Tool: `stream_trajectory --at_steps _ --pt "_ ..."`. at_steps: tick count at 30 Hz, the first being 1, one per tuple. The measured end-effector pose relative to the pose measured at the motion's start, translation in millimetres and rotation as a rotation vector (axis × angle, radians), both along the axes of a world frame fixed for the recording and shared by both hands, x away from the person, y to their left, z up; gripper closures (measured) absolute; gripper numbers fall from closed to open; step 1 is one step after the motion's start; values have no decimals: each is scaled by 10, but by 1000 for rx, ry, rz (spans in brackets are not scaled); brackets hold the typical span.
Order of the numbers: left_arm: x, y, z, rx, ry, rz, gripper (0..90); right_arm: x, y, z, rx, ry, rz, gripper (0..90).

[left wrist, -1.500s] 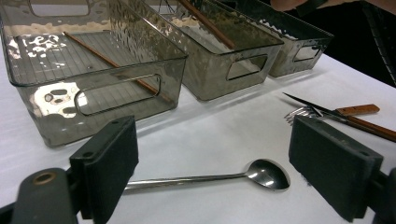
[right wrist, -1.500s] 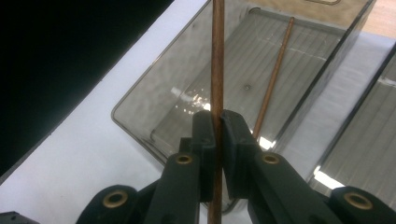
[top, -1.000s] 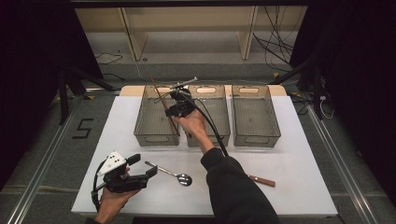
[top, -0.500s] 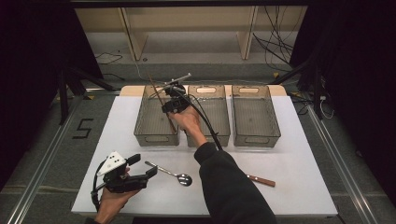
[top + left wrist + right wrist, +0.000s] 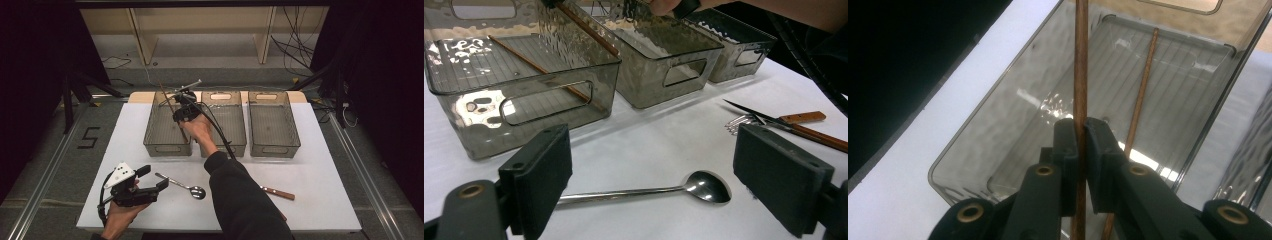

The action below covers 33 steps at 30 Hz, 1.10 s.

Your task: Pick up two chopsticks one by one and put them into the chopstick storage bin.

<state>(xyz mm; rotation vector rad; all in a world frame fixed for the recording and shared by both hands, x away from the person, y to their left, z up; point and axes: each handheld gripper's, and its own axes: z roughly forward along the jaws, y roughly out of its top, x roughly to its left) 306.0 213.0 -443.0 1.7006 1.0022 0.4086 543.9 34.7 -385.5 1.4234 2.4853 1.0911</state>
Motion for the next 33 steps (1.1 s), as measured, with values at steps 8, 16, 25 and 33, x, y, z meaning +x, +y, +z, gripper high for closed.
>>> stream_trajectory --at_steps 8,16,25,33 --pt "-1 4 0 -5 0 -1 155 26 18 -60 0 13 -16 778" --pt "0 4 -2 -2 2 -1 155 5 13 -36 34 20 -4 576" --pt "1 10 -5 -1 3 0 155 -115 -112 143 41 -22 68 443" --pt "4 -3 -9 2 5 3 155 -332 -421 313 57 -62 102 363"
